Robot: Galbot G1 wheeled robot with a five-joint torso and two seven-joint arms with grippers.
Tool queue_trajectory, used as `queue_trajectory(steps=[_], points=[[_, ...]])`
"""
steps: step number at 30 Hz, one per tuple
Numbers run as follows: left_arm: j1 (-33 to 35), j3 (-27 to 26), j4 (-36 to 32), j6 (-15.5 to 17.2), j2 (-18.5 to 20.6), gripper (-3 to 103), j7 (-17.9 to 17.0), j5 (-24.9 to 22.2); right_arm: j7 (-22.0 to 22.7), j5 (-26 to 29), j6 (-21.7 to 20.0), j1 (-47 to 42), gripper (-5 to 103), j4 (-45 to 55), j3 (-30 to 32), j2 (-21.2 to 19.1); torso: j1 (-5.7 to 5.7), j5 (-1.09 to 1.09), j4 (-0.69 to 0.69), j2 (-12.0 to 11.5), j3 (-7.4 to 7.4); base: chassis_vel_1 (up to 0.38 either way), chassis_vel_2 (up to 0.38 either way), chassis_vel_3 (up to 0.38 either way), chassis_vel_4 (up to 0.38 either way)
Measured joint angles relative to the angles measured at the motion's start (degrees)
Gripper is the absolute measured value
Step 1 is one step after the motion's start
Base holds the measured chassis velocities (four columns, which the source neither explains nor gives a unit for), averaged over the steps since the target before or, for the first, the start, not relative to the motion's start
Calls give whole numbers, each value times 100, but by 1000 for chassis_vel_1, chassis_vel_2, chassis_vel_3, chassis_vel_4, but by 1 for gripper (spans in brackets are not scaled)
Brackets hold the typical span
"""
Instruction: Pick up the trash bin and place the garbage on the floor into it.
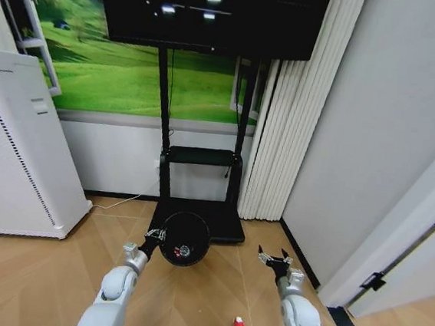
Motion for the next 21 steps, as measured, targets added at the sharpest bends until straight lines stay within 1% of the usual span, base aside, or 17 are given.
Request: queue_trajectory(steps=[1, 3, 4, 5, 7, 8, 9, 10, 11, 12, 14, 15, 16, 17, 18, 20, 21], points=[[0, 0, 0, 0, 0, 7, 0, 0, 0, 0, 0, 0, 100, 0, 0, 0, 0, 0, 0, 0, 0, 6, 82, -49, -73], [-1, -15, -5, 0, -12, 7, -30, 0, -530, -327, -120, -33, 100, -265, 61, -47, 1, 2, 0, 0, 1, -23, 54, 9, -61], [-1, -15, -5, 0, -12, 7, -30, 0, -530, -327, -120, -33, 100, -265, 61, -47, 1, 2, 0, 0, 1, -23, 54, 17, -48], [1, -23, -22, 0, -15, 7, -39, -2, -716, -529, -116, -54, 100, -391, 105, -61, 1, 1, -1, 0, 1, 0, 0, 0, 0], [22, -47, -72, 5, -13, 7, -53, -17, -1099, -832, -491, -207, 100, -562, 186, -133, 1, 3, -1, 0, 1, 0, 0, 0, 0], [22, -47, -72, 5, -13, 7, -53, -17, -1099, -832, -491, -207, 100, -562, 186, -133, 1, 3, -1, 0, 1, 0, 0, 0, 0], [36, -70, -91, 7, -11, 7, -53, -28, -1259, -884, -788, -334, 100, -577, 213, -177, 1, 2, -3, 0, 1, 0, 0, 0, 0], [43, -85, -99, 8, -11, 7, -49, -34, -1341, -891, -960, -406, 100, -568, 230, -199, 0, 2, -3, 0, 1, 0, 0, 0, 0], [49, -111, -114, 7, -15, 7, -44, -47, -1407, -838, -1291, -538, 100, -495, 237, -233, 0, 2, -4, 0, 1, 0, 0, 0, 0], [49, -111, -114, 7, -15, 7, -44, -47, -1407, -838, -1291, -538, 100, -495, 237, -233, 0, 2, -4, 0, 1, 0, 0, 0, 0], [53, -151, -121, 7, -41, 7, -27, -53, -1415, -637, -1775, -730, 100, -288, 223, -294, 0, 2, -3, 0, 1, 0, 0, 0, 0], [53, -151, -121, 7, -41, 7, -27, -53, -1415, -637, -1775, -730, 100, -288, 223, -294, 0, 2, -3, 0, 1, 0, 0, 0, 0], [53, -189, -125, -1, -70, 7, -15, -56, -1416, -449, -2085, -864, 100, -84, 202, -341, 0, 1, -3, 0, 0, 0, 0, 0, 0], [53, -216, -129, -14, -96, 7, 0, -63, -1421, -346, -2160, -931, 100, 12, 193, -367, 0, 0, -2, 0, 0, 0, 0, 0, 0], [55, -238, -132, -26, -114, 7, 15, -71, -1419, -297, -2086, -956, 100, 31, 189, -371, 1, 0, -2, 0, 0, 0, 0, 0, 0], [99, -279, -163, -42, -133, 7, 75, -106, -1203, -234, -1551, -966, 100, 23, 158, -329, 0, 1, -2, 0, 0, 0, 0, 0, 0], [99, -279, -163, -42, -133, 7, 75, -106, -1203, -234, -1551, -966, 100, 23, 158, -329, 0, 1, -2, 0, 0, 0, 0, 0, 0]])
